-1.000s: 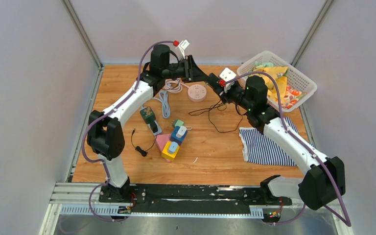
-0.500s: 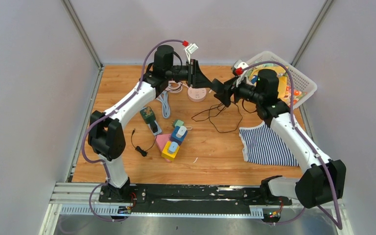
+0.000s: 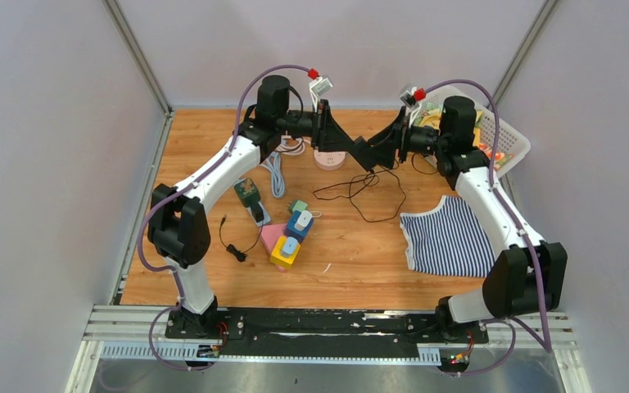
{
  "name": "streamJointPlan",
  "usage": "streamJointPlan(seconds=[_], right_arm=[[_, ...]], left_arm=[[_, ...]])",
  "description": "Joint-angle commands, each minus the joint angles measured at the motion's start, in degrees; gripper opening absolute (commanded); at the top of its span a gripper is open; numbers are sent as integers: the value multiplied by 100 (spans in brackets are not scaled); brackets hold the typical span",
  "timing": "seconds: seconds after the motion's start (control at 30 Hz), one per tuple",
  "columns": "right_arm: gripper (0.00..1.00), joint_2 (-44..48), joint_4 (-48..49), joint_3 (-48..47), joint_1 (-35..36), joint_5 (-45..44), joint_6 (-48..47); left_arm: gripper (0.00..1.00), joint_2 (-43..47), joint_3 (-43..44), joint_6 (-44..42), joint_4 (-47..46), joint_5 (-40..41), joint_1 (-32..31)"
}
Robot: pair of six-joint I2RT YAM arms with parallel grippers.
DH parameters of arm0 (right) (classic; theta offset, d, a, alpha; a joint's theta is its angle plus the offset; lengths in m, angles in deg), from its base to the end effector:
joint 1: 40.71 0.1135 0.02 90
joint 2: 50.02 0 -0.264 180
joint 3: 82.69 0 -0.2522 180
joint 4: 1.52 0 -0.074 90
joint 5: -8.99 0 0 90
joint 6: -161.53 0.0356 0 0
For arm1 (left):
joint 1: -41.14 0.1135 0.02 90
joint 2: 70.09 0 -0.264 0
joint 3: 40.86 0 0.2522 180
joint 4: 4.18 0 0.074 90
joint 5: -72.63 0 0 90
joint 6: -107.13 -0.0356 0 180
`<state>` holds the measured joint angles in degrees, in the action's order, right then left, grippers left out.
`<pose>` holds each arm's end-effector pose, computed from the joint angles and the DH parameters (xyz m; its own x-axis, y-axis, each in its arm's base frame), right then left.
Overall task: Insert the plug
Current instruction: Pick up the plug from the corner of the board, then move the socket to the center of the board.
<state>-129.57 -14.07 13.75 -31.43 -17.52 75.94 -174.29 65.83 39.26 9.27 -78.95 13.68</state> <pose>0.3034 0.0818 0.3774 -0.2188 -0.0010 -0.9758 -0.9313 0.2988 0.2085 0.3636 -0.2242 0.3631 -0.5276 0.0721 -0.8464 0.8495 0.0554 -0.5247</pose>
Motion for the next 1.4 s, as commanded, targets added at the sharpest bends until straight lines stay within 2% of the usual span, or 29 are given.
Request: streamJointPlan(seconds=[0.0, 0.13, 0.23, 0.27, 0.33, 0.37, 0.43, 0.47, 0.57, 0.63, 0.8, 0.93, 1.0, 1.17, 1.27, 1.37], right_arm=[[64, -166, 238, -187, 111, 374, 458], [39, -318, 1085, -60, 185, 430, 1150], [34, -384, 1612, 89, 257, 438, 1568], [27, -412, 1614, 77, 285, 456, 1582], [4, -443, 1633, 76, 327, 494, 1572], [1, -435, 1624, 95, 323, 442, 1566], [0, -336, 1437, 155, 285, 143, 1366], [0, -256, 1246, 167, 252, -121, 1221], [0, -82, 227, 43, 169, -1153, 702], [0, -15, -469, -28, 161, -1865, 531], [0, 240, -1270, -70, 228, -3461, 492], [0, 97, -2707, -836, 276, -4954, 92], [0, 74, -3044, -1128, 299, -5783, -189], [0, 57, -2033, -1295, 320, -8272, -1064], [0, -137, -1735, -1630, 435, -8688, -1493], [0, -240, -1266, -1407, 985, -8975, -2156]], left_arm=[[0, 37, 10, -276, -128, -293, 5], [0, 46, -19, -285, -135, -290, 4], [0, 64, -70, -282, -135, -195, 4], [0, 77, -91, -268, -135, -128, 10], [0, 103, -122, -153, -143, 155, 17], [14, 121, -131, -44, -144, 332, 40], [45, 159, -175, 63, -148, 730, 158], [52, 202, -225, 74, -152, 969, 241], [62, 248, -385, -6, -153, 1647, 465], [63, 218, -468, -9, -153, 2147, 562], [63, -343, -410, -12, -153, 3486, 708], [60, -1026, -90, 10, -144, 4342, 760], [59, -1334, 61, 10, -144, 4552, 769], [59, -1963, 334, -33, -144, 4808, 769], [60, -2261, 507, 23, -144, 4900, 785], [60, -2523, 715, 152, -144, 5090, 787]])
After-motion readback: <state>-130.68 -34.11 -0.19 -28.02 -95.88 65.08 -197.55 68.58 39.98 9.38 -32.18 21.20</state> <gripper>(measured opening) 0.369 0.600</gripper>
